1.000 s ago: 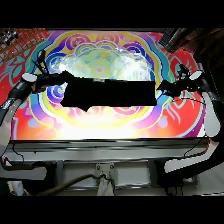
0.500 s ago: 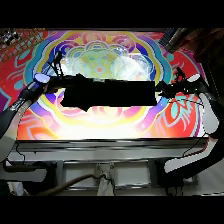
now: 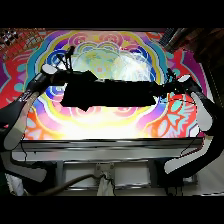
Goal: Fold the clothes and pants, and hang the long-sleeved shirts on hangers.
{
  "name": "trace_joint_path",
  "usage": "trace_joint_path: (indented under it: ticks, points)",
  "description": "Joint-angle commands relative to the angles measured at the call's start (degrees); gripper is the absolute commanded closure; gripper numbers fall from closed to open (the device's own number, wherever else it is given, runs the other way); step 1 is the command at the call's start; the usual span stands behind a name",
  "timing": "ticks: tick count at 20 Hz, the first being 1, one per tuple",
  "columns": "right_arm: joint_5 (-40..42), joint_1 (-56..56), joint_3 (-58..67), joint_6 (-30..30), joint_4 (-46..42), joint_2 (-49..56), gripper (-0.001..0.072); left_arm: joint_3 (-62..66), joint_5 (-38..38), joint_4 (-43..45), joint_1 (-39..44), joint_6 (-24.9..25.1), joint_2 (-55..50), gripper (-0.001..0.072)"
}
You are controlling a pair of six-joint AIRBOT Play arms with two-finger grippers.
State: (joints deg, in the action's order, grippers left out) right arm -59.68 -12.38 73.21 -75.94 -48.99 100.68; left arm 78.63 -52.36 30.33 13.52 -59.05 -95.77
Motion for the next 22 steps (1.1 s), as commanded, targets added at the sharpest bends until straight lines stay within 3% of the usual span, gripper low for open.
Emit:
trace_joint_path:
  ticks: [1, 3, 9, 15, 22]
  points:
    - [-2.4, 0.1, 1.0, 0.0, 0.8, -1.9, 0.0679, 4.8, -5.5, 11.4, 3.5, -6.0, -3.9, 0.0592]
    - [-5.5, -0.3, 3.3, 0.0, 0.5, -3.3, 0.0679, 6.5, -5.5, 17.4, 6.5, -8.8, -5.2, 0.0700]
    - [-14.3, -0.2, 12.6, -6.0, 0.8, -5.3, 0.0679, 16.9, -14.2, 18.4, 12.9, -15.6, -13.6, 0.0701]
    - [-20.7, -0.1, 19.2, -8.5, 1.0, -5.6, 0.0679, 23.1, -15.3, 18.0, 15.9, -23.7, -21.0, 0.0701]
    - [-21.9, -0.1, 20.4, -9.1, 1.4, -8.4, 0.0679, 25.4, -15.2, 10.8, 19.0, -27.8, -26.5, 0.0701]
